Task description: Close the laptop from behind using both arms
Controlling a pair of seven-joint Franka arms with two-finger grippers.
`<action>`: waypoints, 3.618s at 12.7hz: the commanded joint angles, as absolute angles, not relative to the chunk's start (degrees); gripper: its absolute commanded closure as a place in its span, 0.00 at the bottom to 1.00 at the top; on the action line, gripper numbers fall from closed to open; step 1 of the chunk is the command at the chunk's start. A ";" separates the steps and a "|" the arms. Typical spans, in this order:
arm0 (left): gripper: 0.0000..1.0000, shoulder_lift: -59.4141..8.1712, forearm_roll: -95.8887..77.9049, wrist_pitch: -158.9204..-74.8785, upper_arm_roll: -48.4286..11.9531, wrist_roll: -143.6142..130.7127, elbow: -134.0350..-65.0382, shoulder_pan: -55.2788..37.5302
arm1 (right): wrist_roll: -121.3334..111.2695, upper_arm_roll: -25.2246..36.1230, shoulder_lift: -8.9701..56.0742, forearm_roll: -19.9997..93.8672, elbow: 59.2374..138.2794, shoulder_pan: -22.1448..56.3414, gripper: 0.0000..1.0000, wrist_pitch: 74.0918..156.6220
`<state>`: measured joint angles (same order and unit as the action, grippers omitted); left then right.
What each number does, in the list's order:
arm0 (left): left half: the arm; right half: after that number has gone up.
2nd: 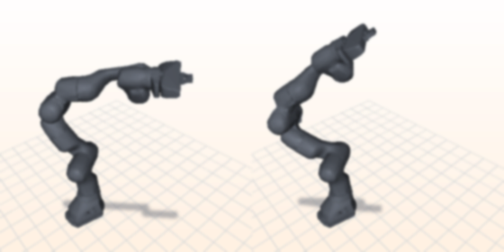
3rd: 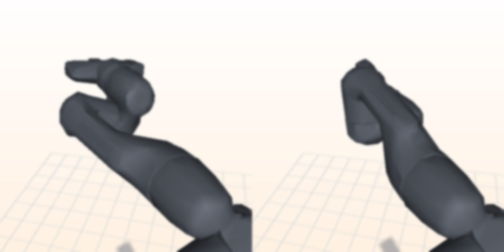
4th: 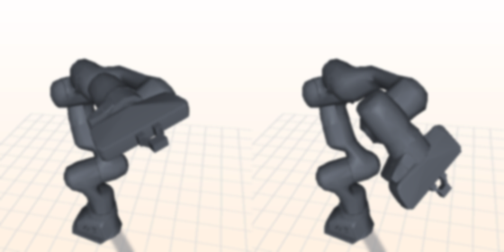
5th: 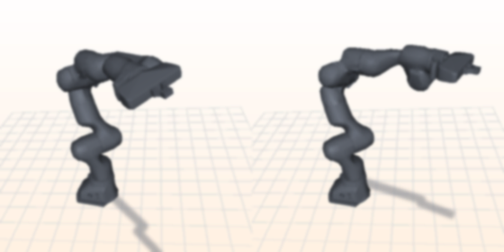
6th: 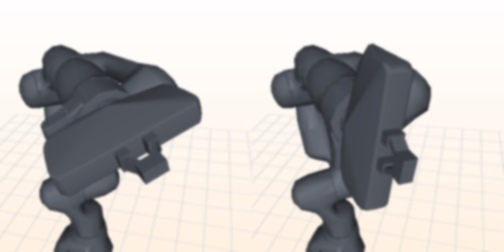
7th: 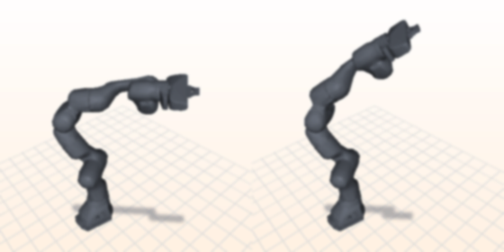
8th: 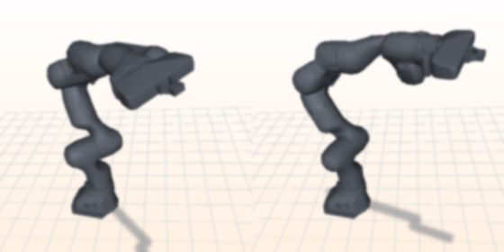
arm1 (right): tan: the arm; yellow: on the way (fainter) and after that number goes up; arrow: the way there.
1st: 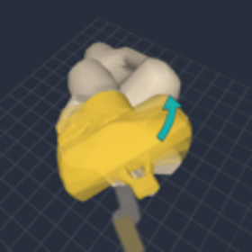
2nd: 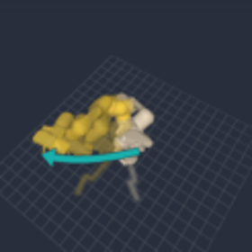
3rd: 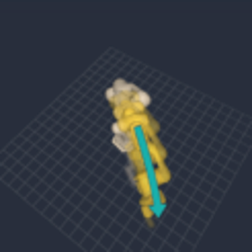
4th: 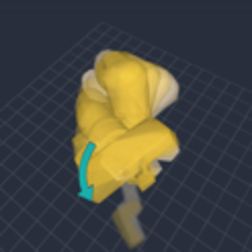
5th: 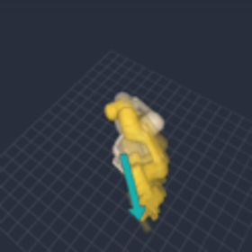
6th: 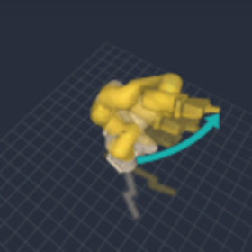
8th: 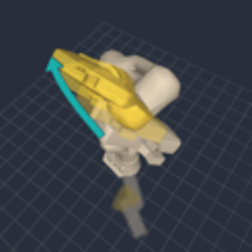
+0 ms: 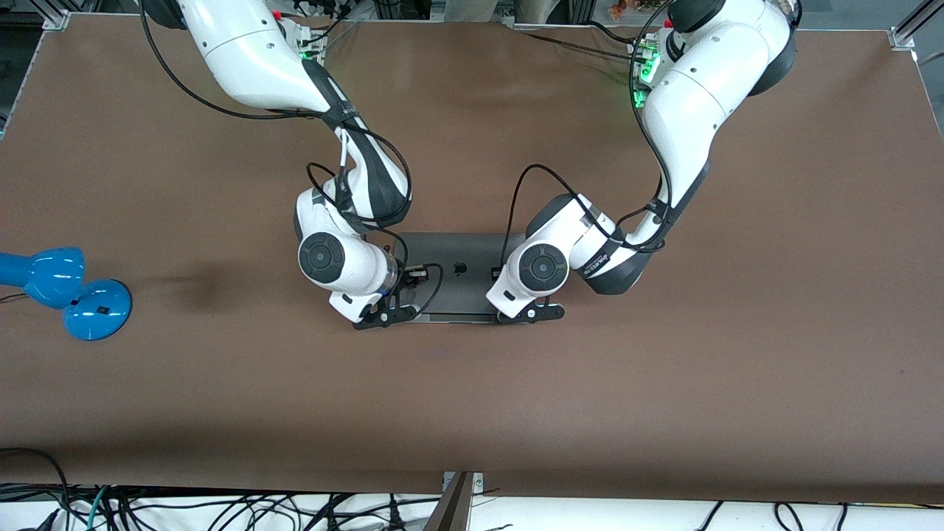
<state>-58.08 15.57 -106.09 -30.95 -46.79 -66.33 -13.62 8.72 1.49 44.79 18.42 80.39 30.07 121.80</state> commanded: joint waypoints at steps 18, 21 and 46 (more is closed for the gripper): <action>0.43 -55.04 17.40 -97.41 -29.00 -43.25 -63.19 -15.03 | 1.41 4.73 47.81 17.93 73.43 29.18 0.44 116.86; 0.00 -48.89 15.66 -90.64 -29.00 -38.25 -63.90 -14.33 | 1.41 8.35 46.85 17.93 64.80 28.83 0.18 103.58; 0.00 4.33 3.87 -88.44 5.81 -1.31 -98.91 -11.52 | -0.09 2.13 17.22 -2.02 70.66 7.40 0.00 87.27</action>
<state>9.96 2.93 -92.54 7.08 -1.19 -106.67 -12.79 -0.10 6.62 18.76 -1.23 68.78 9.95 86.71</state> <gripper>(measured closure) 0.000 0.000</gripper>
